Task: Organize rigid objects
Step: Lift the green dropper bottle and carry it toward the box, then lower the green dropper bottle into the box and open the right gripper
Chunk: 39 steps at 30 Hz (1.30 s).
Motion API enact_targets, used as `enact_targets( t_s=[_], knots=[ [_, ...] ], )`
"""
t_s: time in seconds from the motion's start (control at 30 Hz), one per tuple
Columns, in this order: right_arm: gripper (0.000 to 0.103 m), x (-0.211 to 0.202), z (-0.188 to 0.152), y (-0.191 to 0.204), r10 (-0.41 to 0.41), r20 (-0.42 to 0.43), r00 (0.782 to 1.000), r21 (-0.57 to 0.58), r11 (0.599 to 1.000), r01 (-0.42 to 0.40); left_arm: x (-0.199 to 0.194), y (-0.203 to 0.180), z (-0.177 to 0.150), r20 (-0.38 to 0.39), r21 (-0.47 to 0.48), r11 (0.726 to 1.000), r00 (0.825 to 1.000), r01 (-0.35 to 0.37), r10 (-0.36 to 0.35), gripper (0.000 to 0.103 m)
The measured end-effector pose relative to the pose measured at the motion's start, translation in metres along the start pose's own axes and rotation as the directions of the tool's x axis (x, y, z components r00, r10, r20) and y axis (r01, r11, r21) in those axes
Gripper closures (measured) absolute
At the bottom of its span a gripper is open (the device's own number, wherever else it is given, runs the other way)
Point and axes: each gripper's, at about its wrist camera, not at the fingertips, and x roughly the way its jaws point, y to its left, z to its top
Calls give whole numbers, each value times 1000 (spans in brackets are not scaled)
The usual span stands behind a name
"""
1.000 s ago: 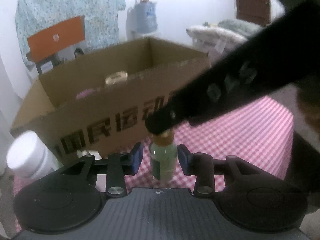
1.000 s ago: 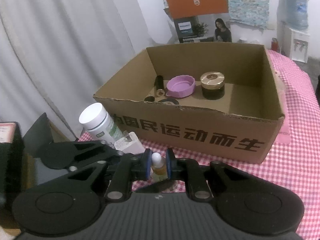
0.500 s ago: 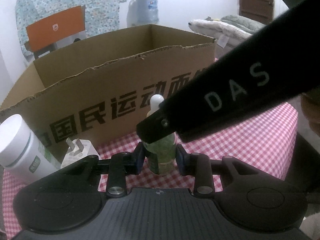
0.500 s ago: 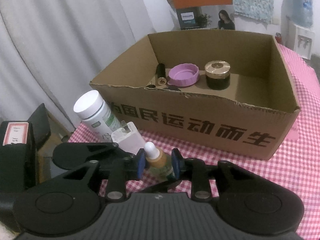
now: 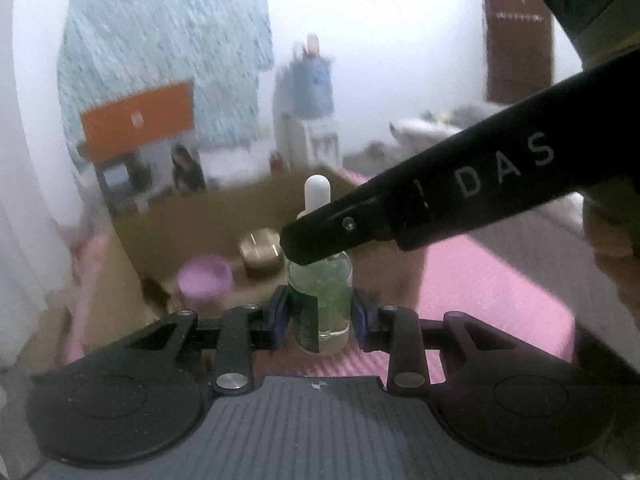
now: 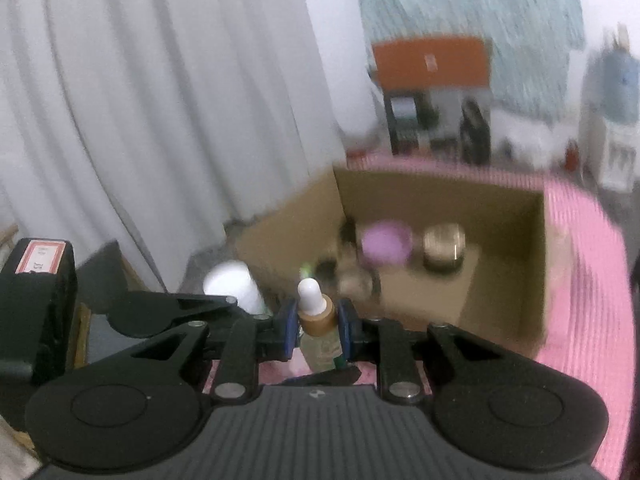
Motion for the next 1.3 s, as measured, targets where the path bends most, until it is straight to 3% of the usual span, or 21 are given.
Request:
enact_targets(
  t_s=[0.17, 0.3, 0.47, 0.6, 0.73, 0.87, 1.03, 1.2, 1.3],
  knots=[
    [80, 7, 42, -18, 33, 17, 999, -11, 999, -32, 21, 14, 35, -16, -49, 999, 1000, -9, 8, 72],
    [80, 36, 70, -48, 21, -44, 999, 18, 1000, -20, 64, 32, 57, -103, -110, 993, 994, 31, -42, 72],
    [80, 73, 86, -102, 7, -129, 992, 96, 995, 5, 125, 49, 69, -197, -230, 969, 970, 93, -140, 71],
    [80, 99, 86, -142, -9, -177, 984, 154, 987, 36, 168, 48, 74, -262, -254, 963, 951, 93, -161, 71],
    [80, 117, 80, -163, -59, -220, 974, 132, 987, 90, 197, 48, 75, -326, -262, 962, 932, 75, -161, 71],
    [80, 135, 76, -174, -100, -255, 962, 80, 989, 124, 210, 49, 75, -368, -292, 953, 909, 85, -194, 70],
    [80, 154, 74, -180, -123, -302, 945, 27, 990, 138, 216, 47, 75, -399, -288, 954, 896, 80, -196, 70],
    [79, 168, 73, -173, -183, -330, 926, -69, 983, 169, 217, 46, 73, -408, -288, 955, 894, 65, -184, 69],
    [73, 167, 76, -171, -201, -325, 924, -80, 979, 185, 213, 49, 73, -410, -296, 954, 895, 50, -175, 62]
  ],
)
